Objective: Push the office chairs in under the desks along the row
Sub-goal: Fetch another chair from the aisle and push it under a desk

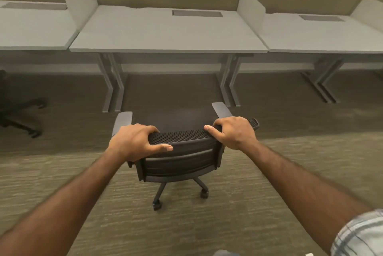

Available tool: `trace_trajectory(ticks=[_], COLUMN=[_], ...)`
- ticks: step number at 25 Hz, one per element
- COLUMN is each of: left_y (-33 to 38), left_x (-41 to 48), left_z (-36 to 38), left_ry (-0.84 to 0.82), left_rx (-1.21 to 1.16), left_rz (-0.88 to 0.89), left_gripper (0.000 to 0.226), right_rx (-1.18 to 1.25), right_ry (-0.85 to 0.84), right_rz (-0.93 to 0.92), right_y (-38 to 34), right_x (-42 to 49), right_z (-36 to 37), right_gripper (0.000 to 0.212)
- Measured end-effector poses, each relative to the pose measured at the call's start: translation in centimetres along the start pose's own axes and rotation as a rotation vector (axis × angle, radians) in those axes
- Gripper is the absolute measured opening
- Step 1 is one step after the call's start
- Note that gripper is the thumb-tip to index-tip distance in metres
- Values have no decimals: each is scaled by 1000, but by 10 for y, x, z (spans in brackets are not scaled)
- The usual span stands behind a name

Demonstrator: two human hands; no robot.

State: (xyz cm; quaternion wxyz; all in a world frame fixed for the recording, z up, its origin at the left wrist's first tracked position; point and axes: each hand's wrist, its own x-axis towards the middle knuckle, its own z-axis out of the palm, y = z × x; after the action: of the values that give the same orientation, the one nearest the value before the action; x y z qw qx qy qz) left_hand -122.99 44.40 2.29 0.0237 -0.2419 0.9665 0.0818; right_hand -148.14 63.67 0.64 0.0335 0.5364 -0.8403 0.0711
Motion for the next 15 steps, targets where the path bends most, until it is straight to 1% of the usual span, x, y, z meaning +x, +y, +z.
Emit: trace_trajectory(ticks=[4,8,12,15], left_y=[-28,-58,-87,-107], left_x=[50,106,164,206], left_z=[-5,-13,-15,-24], left_ry=[22,63,80,56], left_rx=[-2,21,23,-7], left_rz=[5,-25,-108,-200], left_gripper=[99,102,100,98], right_rx=[7,19,37,64], right_ry=[11,23,32,7], right_rz=[-7,-21,-58,-84], right_y=[9,19,33,42], right_x=[57,125,194,247], right_z=[8,18,29,30], right_gripper=[78,76,76,73])
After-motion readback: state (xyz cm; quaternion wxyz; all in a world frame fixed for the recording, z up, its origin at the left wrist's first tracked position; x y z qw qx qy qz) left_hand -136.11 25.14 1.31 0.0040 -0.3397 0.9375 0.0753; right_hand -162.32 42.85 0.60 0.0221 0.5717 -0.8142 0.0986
